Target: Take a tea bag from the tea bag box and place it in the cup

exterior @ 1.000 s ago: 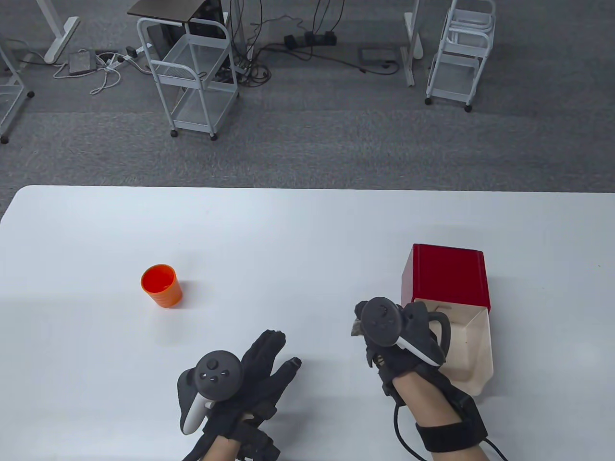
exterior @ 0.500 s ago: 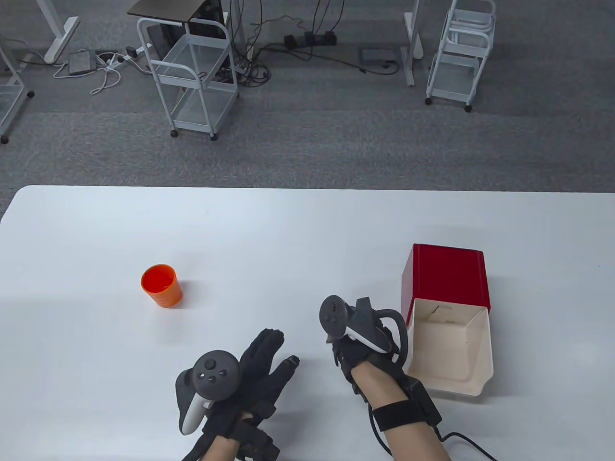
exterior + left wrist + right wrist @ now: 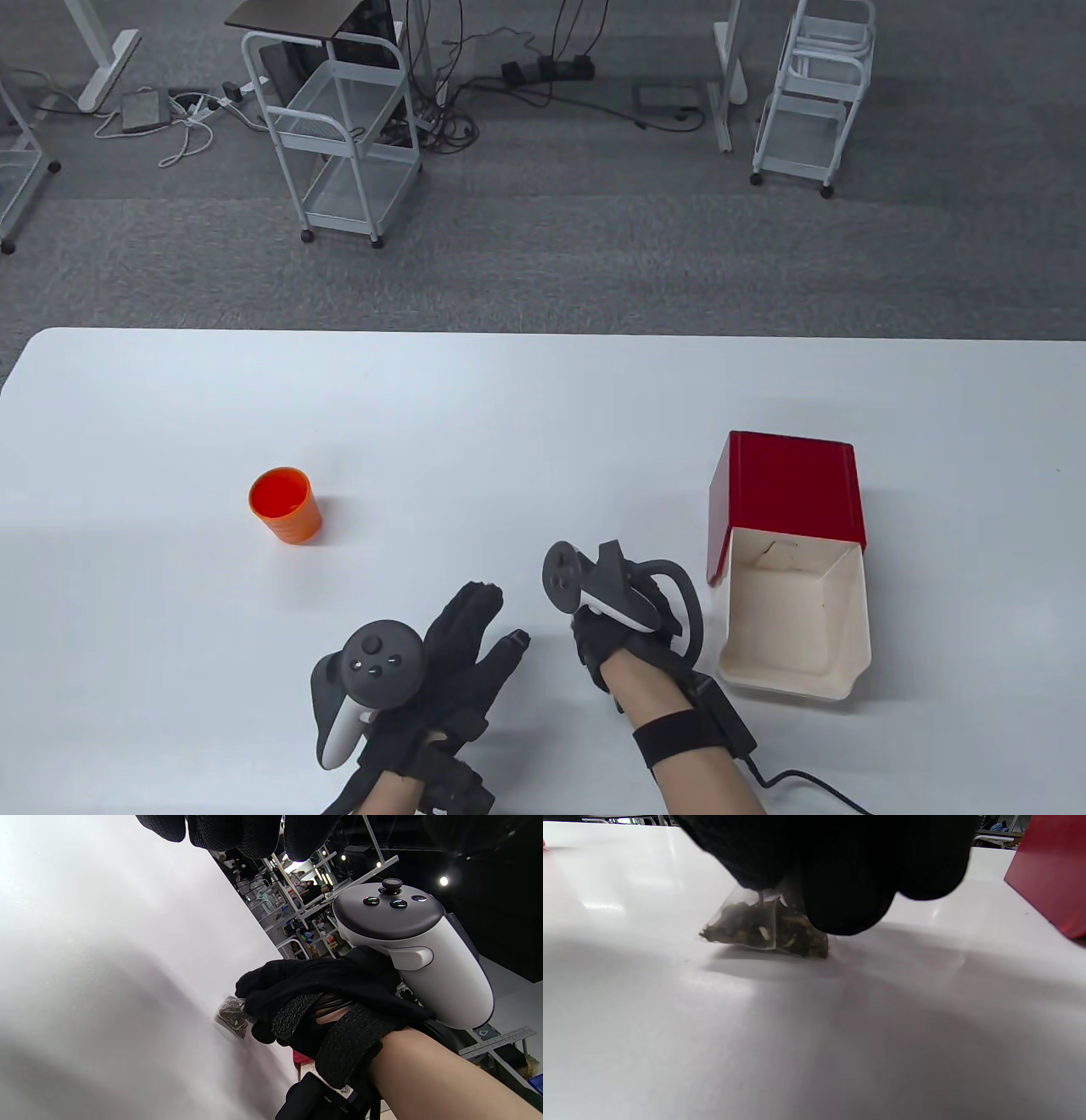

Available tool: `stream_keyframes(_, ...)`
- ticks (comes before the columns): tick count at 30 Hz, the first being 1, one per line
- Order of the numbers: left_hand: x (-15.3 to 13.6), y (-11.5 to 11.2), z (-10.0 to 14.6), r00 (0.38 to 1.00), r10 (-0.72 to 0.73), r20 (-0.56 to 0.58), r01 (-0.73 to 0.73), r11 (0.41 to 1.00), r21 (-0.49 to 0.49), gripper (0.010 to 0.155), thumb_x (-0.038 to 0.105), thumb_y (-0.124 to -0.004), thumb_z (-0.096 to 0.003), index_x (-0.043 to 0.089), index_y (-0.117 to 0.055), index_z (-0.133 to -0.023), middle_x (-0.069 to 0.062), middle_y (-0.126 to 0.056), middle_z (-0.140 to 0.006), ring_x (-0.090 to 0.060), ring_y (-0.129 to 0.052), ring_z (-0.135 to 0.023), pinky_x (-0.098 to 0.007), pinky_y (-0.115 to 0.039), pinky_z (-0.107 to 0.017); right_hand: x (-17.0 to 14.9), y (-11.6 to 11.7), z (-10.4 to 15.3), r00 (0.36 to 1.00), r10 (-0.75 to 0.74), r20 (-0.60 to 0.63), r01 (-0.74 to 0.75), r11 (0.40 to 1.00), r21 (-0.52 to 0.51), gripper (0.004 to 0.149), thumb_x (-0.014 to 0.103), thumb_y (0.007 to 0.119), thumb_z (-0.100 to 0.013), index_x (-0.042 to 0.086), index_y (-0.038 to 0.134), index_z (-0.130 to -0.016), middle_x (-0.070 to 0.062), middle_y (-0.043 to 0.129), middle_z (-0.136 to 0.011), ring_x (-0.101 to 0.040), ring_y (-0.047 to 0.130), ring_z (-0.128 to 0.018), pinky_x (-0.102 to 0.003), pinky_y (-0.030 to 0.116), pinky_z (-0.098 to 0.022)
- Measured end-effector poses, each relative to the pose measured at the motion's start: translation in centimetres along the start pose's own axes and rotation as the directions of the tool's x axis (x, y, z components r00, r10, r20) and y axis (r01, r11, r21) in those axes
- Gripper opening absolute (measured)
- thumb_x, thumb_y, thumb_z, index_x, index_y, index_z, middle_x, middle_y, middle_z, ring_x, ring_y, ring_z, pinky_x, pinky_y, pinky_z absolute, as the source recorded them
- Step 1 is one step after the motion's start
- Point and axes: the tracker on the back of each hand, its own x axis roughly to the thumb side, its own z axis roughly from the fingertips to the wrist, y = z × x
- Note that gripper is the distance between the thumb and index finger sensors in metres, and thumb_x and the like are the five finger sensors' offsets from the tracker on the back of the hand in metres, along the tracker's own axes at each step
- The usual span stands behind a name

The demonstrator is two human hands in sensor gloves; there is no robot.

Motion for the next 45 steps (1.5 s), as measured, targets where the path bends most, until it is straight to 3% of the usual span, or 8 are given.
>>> stream_keyframes(7,0.0,0.0,0.0,1.0,-0.001,0.003,0.001,1.0,0.001,0.085,0.076,-0.053,-0.048,0.026,-0.047,-0.116,-0.01,-0.042,-0.128,-0.039,-0.047,-0.115,-0.053,-0.048,-0.082,-0.1,0.2,0.5,1.0,0.002,0.019,-0.002,1.0,0.027,0.042,0.026,0.082,-0.046,0.017,0.076,-0.087,-0.015,0.085,-0.083,-0.032,0.095,-0.057,-0.046,0.08,-0.049)
stream_keyframes(13,0.0,0.0,0.1,1.0,0.004,0.007,-0.004,1.0,0.008,0.085,0.077,-0.053,-0.048,0.026,-0.047,-0.116,-0.01,-0.042,-0.128,-0.039,-0.047,-0.115,-0.053,-0.048,-0.082,-0.7,-1.4,2.4,0.997,-0.02,0.073,0.021,1.0,-0.014,0.06,0.042,0.081,-0.046,0.019,0.062,-0.098,-0.019,0.07,-0.1,-0.041,0.088,-0.075,-0.052,0.075,-0.057)
stream_keyframes(18,0.0,-0.1,0.1,1.0,-0.001,0.01,0.001,1.0,0.003,0.085,0.076,-0.053,-0.048,0.026,-0.047,-0.116,-0.01,-0.042,-0.128,-0.039,-0.047,-0.115,-0.054,-0.048,-0.082,-2.4,-4.5,5.1,0.979,-0.123,0.164,0.138,0.987,-0.083,0.066,0.051,0.076,-0.046,0.019,0.057,-0.101,-0.02,0.063,-0.105,-0.045,0.08,-0.083,-0.055,0.07,-0.061)
stream_keyframes(23,0.1,-0.3,0.1,1.0,-0.008,0.016,0.008,1.0,-0.005,0.085,0.076,-0.053,-0.0481,0.026,-0.047,-0.116,-0.01,-0.042,-0.128,-0.039,-0.047,-0.115,-0.054,-0.049,-0.082,-6.0,-7.2,8.9,0.924,-0.23,0.306,0.305,0.926,-0.221,0.063,0.05,0.074,-0.047,0.018,0.061,-0.099,-0.02,0.065,-0.104,-0.046,0.078,-0.084,-0.057,0.069,-0.062)
stream_keyframes(27,0.2,-0.4,0.1,1.0,-0.01,0.016,0.01,1.0,-0.007,0.085,0.076,-0.053,-0.048,0.026,-0.047,-0.116,-0.01,-0.042,-0.128,-0.039,-0.048,-0.115,-0.053,-0.049,-0.082,-9.2,-8.0,11.6,0.899,-0.291,0.327,0.39,0.873,-0.294,0.061,0.05,0.074,-0.047,0.019,0.063,-0.099,-0.02,0.067,-0.104,-0.046,0.079,-0.084,-0.057,0.07,-0.062)
stream_keyframes(36,0.2,-0.5,0.1,1.0,-0.02,0.012,0.02,1.0,-0.009,0.085,0.076,-0.053,-0.0481,0.026,-0.047,-0.116,-0.01,-0.042,-0.128,-0.038,-0.048,-0.115,-0.053,-0.049,-0.082,-16.0,-5.9,14.9,0.824,-0.505,0.258,0.567,0.743,-0.355,0.061,0.051,0.073,-0.047,0.018,0.065,-0.097,-0.021,0.069,-0.102,-0.047,0.079,-0.083,-0.058,0.07,-0.061)
stream_keyframes(42,0.2,-0.5,0.1,1.0,-0.019,0.003,0.019,1.0,-0.007,0.085,0.076,-0.053,-0.0483,0.026,-0.046,-0.116,-0.009,-0.041,-0.128,-0.038,-0.049,-0.115,-0.052,-0.049,-0.082,-17.6,-3.6,15.7,0.716,-0.636,0.288,0.696,0.62,-0.361,0.061,0.051,0.073,-0.047,0.017,0.066,-0.097,-0.021,0.07,-0.101,-0.047,0.08,-0.082,-0.058,0.07,-0.061)
stream_keyframes(45,0.2,-0.5,0.1,1.0,-0.026,-0.008,0.026,1.0,-0.004,0.084,0.075,-0.053,-0.0492,0.025,-0.047,-0.116,-0.01,-0.043,-0.128,-0.038,-0.05,-0.114,-0.052,-0.05,-0.082,-17.8,-2.8,16.0,0.685,-0.664,0.299,0.726,0.59,-0.354,0.061,0.051,0.072,-0.047,0.016,0.066,-0.097,-0.021,0.07,-0.101,-0.048,0.081,-0.082,-0.058,0.07,-0.06)
